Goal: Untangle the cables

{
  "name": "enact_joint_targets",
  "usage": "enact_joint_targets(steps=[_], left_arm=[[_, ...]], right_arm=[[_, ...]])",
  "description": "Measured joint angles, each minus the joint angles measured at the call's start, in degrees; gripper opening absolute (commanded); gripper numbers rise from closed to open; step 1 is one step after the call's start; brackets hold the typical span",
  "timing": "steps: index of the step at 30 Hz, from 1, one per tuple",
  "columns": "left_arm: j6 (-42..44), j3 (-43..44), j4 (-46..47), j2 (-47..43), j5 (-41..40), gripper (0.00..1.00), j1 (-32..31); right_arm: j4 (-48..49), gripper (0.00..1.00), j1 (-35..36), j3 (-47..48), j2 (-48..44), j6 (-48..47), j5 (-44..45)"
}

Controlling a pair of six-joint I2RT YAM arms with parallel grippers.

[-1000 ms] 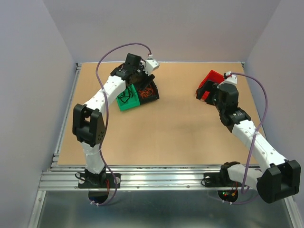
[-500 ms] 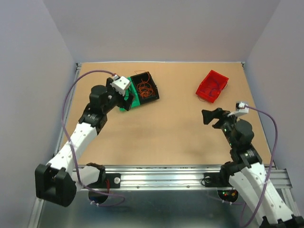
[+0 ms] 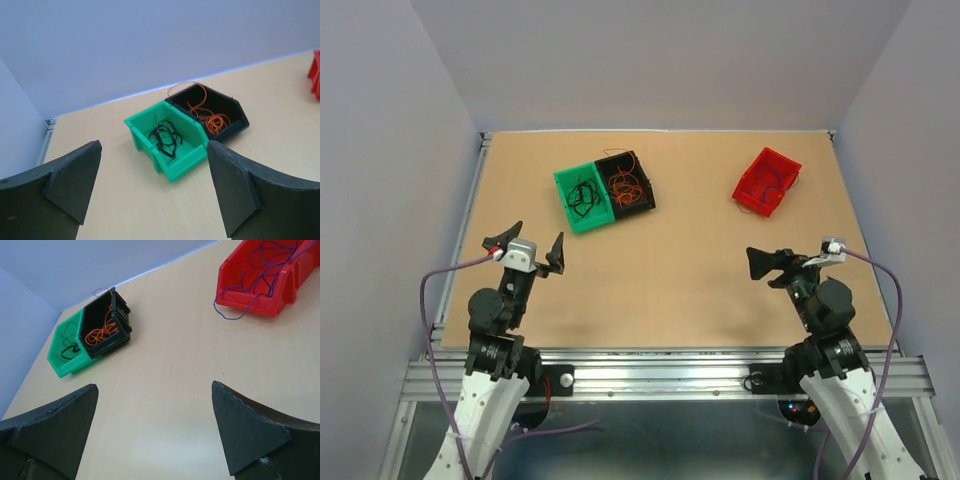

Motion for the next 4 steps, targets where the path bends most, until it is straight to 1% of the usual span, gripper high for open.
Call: enact_joint_targets(steps=[2, 4], left_arm=[[-0.8, -1.5, 1.3, -4.1, -1.6, 0.98, 0.0], [-1.3, -1.7, 2.2, -4.4, -2.3, 0.98, 0.0]], right_arm=[[0.0, 1.0, 0.0, 0.0, 1.0, 0.2, 0.0], [0.0, 1.0, 0.0, 0.0, 1.9, 0.3, 0.0]])
